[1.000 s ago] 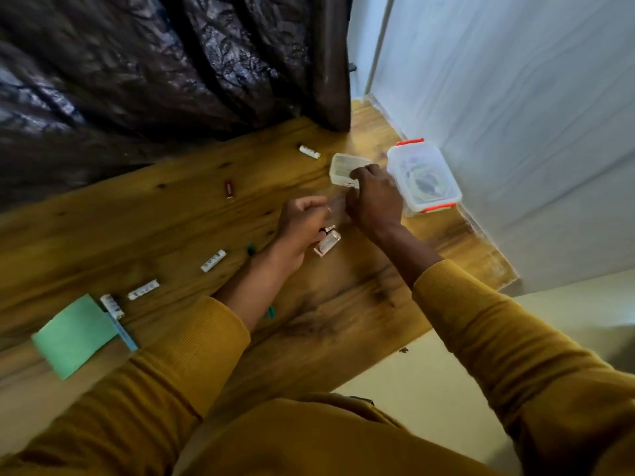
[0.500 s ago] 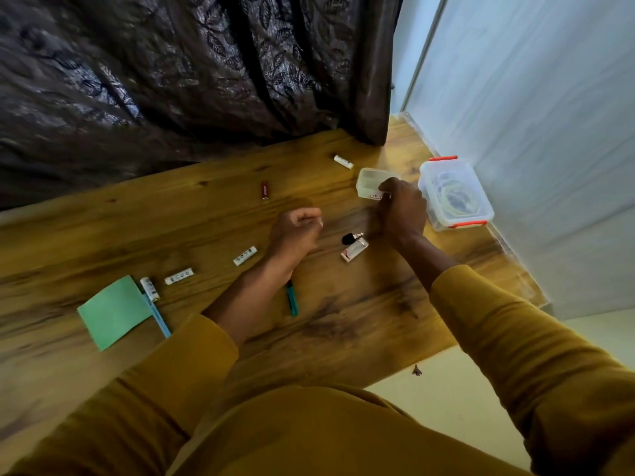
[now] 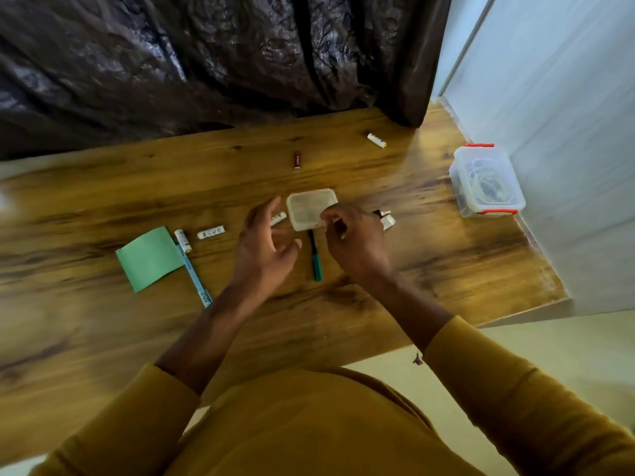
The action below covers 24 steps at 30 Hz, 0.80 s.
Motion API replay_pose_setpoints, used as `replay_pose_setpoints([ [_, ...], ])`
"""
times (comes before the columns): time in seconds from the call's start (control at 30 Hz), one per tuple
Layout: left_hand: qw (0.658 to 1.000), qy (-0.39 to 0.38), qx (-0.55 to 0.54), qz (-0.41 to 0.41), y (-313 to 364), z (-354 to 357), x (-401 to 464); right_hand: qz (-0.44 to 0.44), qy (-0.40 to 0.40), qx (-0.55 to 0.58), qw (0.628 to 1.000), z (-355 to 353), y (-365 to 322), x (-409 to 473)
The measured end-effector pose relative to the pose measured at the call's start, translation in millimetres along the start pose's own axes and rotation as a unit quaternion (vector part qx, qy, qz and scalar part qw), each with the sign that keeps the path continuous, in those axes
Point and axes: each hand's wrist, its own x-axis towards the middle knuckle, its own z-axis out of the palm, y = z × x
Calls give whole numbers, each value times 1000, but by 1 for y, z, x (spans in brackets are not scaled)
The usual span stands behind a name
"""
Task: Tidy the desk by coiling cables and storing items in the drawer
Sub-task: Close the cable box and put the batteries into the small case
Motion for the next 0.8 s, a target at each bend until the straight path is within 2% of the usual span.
replay_pose_setpoints([
  [0.1, 998, -12, 60, 3, -17, -16, -19, -32, -36, 22, 999, 19, -15, -20],
  [0.23, 993, -6, 120, 11, -44, -36, -39, -61, -45, 45, 996, 41, -30, -39],
  [0.5, 989, -38, 145, -22, -71, -57, -52, -50, -98, 57, 992, 65, -47, -61],
  [0.67, 988, -50, 145, -22, -76, -62, -56, -43, -50, 64, 996, 61, -55, -56],
  [0.8, 989, -54, 135, -10, -78, -68, -54, -6, -6, 16, 1000, 62, -60, -28],
])
